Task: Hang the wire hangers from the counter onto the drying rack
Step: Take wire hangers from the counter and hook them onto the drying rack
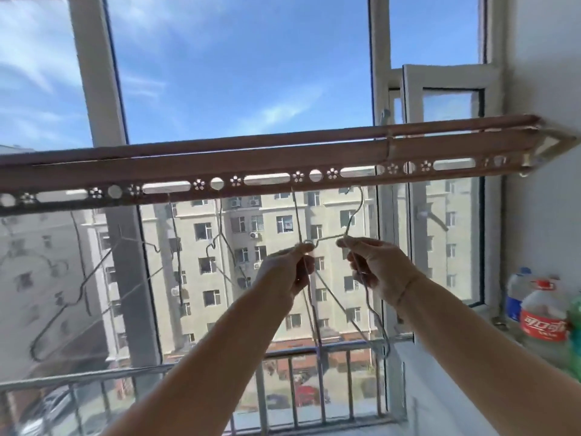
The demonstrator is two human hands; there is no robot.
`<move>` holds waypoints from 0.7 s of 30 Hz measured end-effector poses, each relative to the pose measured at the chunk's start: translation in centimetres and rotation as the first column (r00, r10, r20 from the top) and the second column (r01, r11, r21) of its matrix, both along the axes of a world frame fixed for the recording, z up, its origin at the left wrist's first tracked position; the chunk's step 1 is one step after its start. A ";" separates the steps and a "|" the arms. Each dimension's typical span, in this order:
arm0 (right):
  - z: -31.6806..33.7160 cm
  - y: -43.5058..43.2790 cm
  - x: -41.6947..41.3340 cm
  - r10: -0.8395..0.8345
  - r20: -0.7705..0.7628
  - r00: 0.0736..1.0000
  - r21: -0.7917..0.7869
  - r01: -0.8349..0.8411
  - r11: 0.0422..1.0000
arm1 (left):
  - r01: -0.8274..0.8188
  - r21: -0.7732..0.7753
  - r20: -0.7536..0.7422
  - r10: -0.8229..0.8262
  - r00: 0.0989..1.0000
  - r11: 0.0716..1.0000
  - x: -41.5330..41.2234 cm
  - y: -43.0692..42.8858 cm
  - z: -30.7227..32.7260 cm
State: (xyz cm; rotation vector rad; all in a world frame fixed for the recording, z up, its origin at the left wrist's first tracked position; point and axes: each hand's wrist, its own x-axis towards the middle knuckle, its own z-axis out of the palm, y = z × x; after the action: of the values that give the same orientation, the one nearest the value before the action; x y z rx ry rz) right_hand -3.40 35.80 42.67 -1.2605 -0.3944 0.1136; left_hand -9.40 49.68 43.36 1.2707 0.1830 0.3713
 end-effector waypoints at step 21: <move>4.2 5.1 13.0 0.120 0.000 0.993 -0.094 -0.119 0.988 | -0.249 0.023 -0.007 0.249 0.968 0.968 9.3 6.1 3.3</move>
State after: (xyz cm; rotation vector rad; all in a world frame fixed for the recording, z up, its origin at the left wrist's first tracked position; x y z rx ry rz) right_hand 9.60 40.93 46.90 -1.3293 -0.4744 0.2328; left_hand -0.14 55.75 46.68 1.2738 0.3496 0.5846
